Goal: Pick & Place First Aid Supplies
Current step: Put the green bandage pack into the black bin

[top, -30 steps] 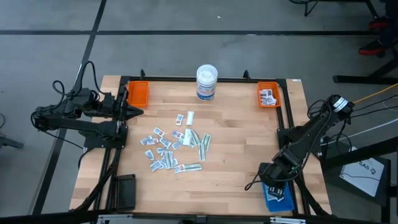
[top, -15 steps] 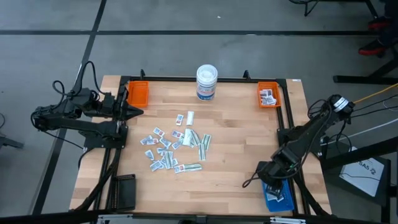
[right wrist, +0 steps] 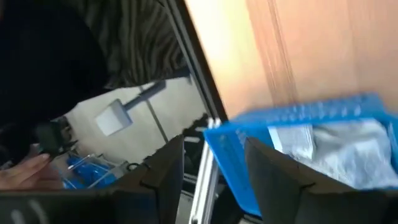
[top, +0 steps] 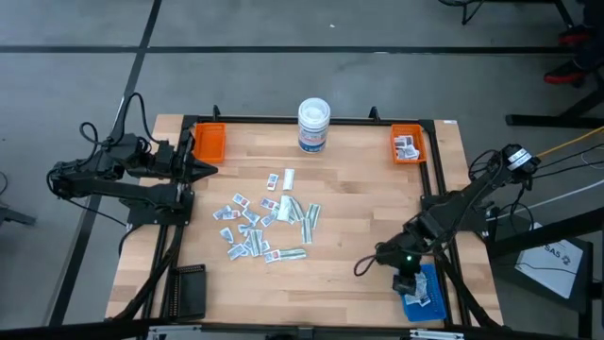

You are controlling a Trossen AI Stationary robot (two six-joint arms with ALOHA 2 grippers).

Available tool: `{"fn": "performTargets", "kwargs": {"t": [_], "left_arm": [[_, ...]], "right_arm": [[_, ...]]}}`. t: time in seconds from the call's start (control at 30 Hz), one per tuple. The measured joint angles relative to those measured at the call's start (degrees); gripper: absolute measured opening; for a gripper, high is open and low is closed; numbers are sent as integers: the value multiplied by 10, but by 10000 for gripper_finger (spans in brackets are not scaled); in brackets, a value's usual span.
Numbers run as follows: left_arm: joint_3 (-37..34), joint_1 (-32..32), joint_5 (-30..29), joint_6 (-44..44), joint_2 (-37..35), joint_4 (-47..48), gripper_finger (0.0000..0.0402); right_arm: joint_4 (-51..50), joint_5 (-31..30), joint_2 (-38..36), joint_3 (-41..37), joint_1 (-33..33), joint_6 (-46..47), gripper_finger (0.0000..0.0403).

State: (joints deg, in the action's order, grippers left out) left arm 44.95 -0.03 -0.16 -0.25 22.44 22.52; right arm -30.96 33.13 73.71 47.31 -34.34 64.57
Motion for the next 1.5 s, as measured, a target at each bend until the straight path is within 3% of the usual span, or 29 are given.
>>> {"fn": "performTargets", "kwargs": {"t": [0.33, 0.73, 0.9, 1.27, 1.5], "left_arm": [[0, 0, 0, 0, 0, 0, 4], [0, 0, 0, 0, 0, 0, 4], [0, 0, 0, 0, 0, 0, 4], [0, 0, 0, 0, 0, 0, 4], [0, 0, 0, 0, 0, 0, 4]], "right_arm": [[40, -11, 0, 0, 68, -151, 169], [88, -175, 3, 0, 145, -421, 169], [134, -220, 26, 0, 160, -489, 169], [252, -239, 85, 0, 172, -630, 169], [320, -297, 125, 0, 183, -679, 169]]}}
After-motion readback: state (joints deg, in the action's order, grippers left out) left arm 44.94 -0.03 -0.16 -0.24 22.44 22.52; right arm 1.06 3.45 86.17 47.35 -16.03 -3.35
